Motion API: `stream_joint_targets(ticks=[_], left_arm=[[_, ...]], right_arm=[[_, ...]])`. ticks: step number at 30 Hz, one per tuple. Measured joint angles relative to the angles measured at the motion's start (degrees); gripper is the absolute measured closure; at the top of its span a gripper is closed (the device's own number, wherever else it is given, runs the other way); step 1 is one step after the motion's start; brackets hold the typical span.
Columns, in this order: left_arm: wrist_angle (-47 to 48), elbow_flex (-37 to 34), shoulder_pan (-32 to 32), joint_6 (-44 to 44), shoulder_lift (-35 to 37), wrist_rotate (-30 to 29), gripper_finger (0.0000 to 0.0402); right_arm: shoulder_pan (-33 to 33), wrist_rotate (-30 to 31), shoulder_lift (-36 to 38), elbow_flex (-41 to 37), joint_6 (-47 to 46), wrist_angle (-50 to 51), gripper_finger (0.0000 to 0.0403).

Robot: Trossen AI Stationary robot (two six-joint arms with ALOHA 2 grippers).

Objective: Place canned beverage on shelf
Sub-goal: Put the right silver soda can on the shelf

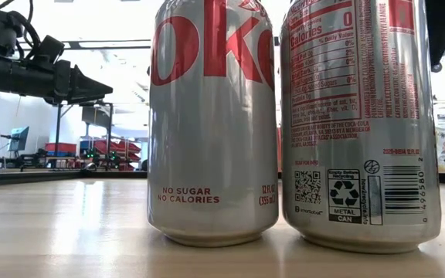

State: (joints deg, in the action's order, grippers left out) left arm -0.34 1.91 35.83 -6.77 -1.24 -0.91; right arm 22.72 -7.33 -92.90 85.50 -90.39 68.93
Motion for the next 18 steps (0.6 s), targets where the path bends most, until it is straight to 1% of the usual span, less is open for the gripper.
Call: stream_joint_targets(ticks=[4, 9, 13, 18], left_arm=[[0.00, 0.00, 0.00, 0.01, -0.01, -0.02, 0.0003], [0.00, -0.02, -0.01, -0.01, 0.01, 0.00, 0.0003], [0.00, 0.00, 0.00, 0.01, -0.01, 0.00, 0.0003], [0.00, -0.01, 0.00, 0.00, 0.01, -0.01, 0.0003]], right_arm=[[2.76, -0.02, -4.74, 5.53, 1.17, 0.06, 0.0074], [5.52, -0.01, -11.33, 14.45, 3.55, 2.34, 0.0074], [7.22, -0.04, -16.99, 22.72, 7.50, 5.92, 0.0074], [7.51, -0.02, -23.64, 33.37, 13.69, 11.94, 0.0074]])
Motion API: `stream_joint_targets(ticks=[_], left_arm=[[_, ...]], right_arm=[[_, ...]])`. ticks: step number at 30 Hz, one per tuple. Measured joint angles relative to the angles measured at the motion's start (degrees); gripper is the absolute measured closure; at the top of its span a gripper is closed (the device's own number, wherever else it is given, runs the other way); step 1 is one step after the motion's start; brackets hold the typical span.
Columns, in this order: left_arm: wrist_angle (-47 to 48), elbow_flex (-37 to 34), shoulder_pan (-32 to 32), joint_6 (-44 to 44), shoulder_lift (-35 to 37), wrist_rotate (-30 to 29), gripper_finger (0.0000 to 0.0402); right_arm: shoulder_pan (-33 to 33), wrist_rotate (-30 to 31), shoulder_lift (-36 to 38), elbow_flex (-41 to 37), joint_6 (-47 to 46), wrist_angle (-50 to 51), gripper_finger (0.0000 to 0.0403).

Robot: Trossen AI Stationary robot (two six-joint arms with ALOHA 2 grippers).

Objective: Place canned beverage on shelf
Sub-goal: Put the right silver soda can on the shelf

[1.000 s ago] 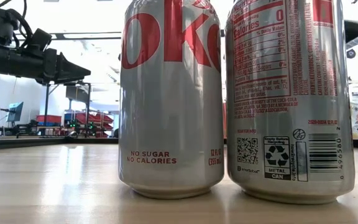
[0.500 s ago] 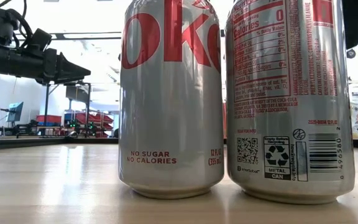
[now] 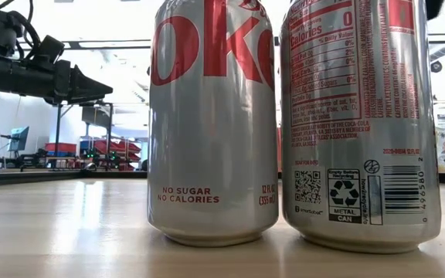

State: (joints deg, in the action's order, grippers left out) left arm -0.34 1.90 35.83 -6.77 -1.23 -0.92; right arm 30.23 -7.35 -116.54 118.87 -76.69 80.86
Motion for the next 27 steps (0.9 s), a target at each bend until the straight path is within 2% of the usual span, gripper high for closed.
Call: stream_joint_targets(ticks=[10, 21, 27], left_arm=[[0.00, 0.01, -0.01, -0.01, 0.00, 0.00, 0.0003], [0.00, 0.01, -0.02, -0.01, -0.02, 0.00, 0.0003], [-0.02, 0.01, -0.02, 0.01, -0.02, -0.01, 0.0003]], right_arm=[[0.83, -0.15, -8.27, 14.40, 9.97, 4.60, 0.0074], [0.90, 1.56, -8.82, 14.93, 12.28, 4.20, 0.0070], [0.88, 1.59, -8.82, 14.88, 12.25, 4.15, 0.0026]])
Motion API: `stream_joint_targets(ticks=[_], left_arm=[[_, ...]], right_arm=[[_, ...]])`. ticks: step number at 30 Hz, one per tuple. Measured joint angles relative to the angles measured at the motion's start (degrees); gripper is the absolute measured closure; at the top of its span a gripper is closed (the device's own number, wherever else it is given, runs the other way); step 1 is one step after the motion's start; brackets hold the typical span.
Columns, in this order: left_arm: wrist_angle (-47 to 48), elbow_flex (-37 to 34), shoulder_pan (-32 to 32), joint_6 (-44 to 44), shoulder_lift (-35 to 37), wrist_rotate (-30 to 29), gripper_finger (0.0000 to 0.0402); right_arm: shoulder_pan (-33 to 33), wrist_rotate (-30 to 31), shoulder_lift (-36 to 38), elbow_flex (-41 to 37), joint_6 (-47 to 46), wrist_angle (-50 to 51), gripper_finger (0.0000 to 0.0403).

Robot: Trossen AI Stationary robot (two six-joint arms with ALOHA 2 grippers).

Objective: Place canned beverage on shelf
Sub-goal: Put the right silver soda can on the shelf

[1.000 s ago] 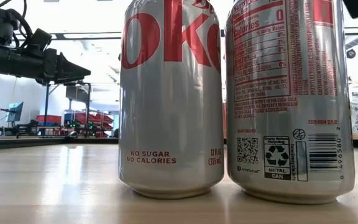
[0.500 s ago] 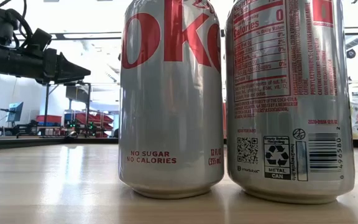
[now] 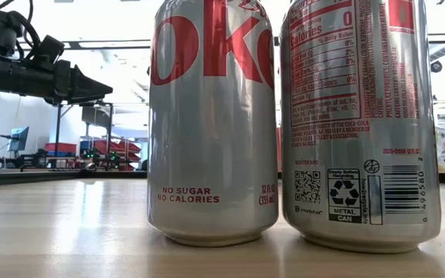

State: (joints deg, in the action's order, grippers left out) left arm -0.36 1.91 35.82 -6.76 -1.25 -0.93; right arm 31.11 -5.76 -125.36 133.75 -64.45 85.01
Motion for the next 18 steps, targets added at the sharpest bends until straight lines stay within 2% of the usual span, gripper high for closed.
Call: stream_joint_targets(ticks=[3, 18], left_arm=[[0.02, -0.02, 0.00, -0.02, 0.00, 0.02, 0.0003], [0.02, 0.00, 0.02, -0.02, 0.02, 0.02, 0.0003]], right_arm=[[0.00, 0.01, 0.00, 0.00, -0.02, 0.00, 0.0007], [0.02, 1.83, -0.17, -0.02, 2.42, -0.51, 0.0003]])
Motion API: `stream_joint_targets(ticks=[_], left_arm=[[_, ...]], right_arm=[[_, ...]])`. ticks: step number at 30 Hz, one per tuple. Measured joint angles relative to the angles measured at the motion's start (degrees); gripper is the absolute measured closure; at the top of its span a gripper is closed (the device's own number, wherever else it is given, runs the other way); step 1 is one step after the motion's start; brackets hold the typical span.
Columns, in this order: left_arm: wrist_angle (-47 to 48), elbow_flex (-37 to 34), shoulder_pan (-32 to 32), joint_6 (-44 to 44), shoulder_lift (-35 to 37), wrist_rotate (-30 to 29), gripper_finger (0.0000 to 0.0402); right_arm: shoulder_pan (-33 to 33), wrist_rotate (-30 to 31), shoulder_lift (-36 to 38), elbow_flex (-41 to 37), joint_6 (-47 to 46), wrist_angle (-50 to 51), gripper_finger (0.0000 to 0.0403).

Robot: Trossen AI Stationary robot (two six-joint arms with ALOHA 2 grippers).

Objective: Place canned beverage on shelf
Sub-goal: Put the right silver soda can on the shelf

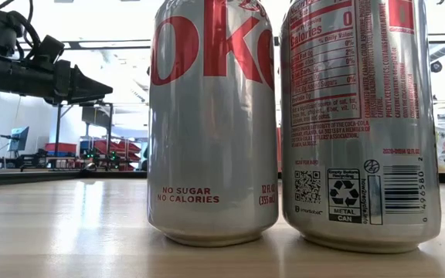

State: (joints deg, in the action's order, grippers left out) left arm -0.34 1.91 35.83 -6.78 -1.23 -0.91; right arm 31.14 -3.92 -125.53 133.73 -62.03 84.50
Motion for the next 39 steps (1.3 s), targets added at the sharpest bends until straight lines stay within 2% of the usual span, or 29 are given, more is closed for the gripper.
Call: stream_joint_targets(ticks=[17, 26, 30, 36, 39], left_arm=[[-0.01, 0.00, 0.00, 0.00, -0.01, -0.01, 0.0003], [-0.02, -0.02, 0.00, 0.01, -0.01, -0.01, 0.0003], [-0.01, -0.01, -0.01, 0.01, 0.00, 0.00, 0.0003], [-0.02, 0.00, -0.02, 0.00, 0.00, 0.00, 0.0003], [-0.01, 0.00, -0.01, 0.00, 0.00, 0.00, 0.0003]], right_arm=[[-1.01, 1.00, -7.20, -0.07, 3.43, 0.06, 0.0003], [-1.55, 2.36, -7.03, -0.07, -0.93, -0.40, 0.0005], [-1.55, 2.44, -6.95, -0.07, -1.38, -0.36, 0.0032], [-1.55, 2.18, -6.89, -0.07, -2.50, 0.37, 0.0109], [-1.55, 2.01, -6.88, -0.07, -2.50, 0.92, 0.0110]])
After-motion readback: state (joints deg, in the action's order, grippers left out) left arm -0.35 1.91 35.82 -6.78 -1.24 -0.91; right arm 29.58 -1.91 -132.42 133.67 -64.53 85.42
